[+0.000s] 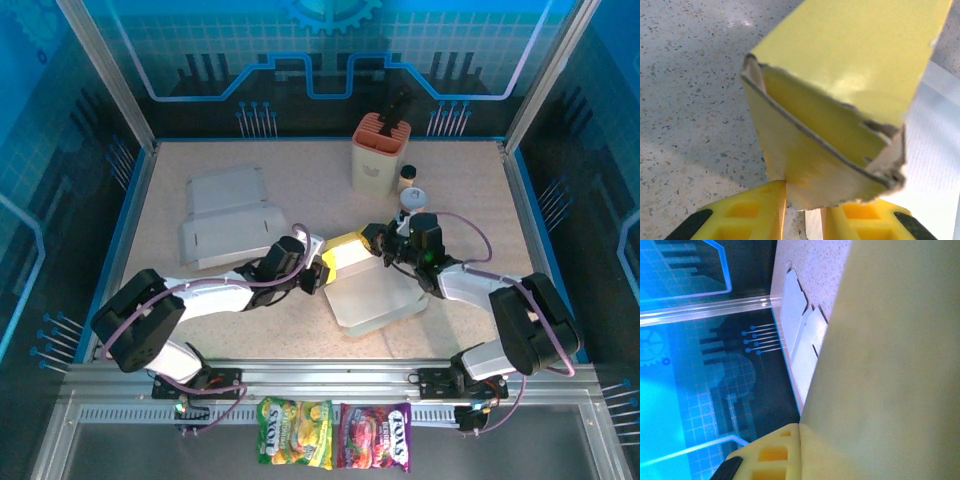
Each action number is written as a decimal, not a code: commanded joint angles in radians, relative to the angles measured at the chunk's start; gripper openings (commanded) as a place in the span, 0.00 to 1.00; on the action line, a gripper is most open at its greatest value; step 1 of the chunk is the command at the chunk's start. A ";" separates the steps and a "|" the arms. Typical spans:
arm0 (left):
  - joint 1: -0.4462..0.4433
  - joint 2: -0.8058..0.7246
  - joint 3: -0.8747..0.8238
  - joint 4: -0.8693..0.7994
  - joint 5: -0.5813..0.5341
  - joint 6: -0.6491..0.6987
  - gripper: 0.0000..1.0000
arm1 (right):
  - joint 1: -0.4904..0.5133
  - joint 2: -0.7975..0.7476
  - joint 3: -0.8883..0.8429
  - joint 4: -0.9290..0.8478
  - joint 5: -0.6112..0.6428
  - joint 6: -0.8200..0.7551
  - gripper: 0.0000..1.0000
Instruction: Fold the paper box
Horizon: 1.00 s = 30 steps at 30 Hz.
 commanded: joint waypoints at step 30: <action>-0.085 0.102 0.090 0.037 -0.274 -0.147 0.34 | 0.043 0.044 -0.063 0.089 0.022 0.016 0.00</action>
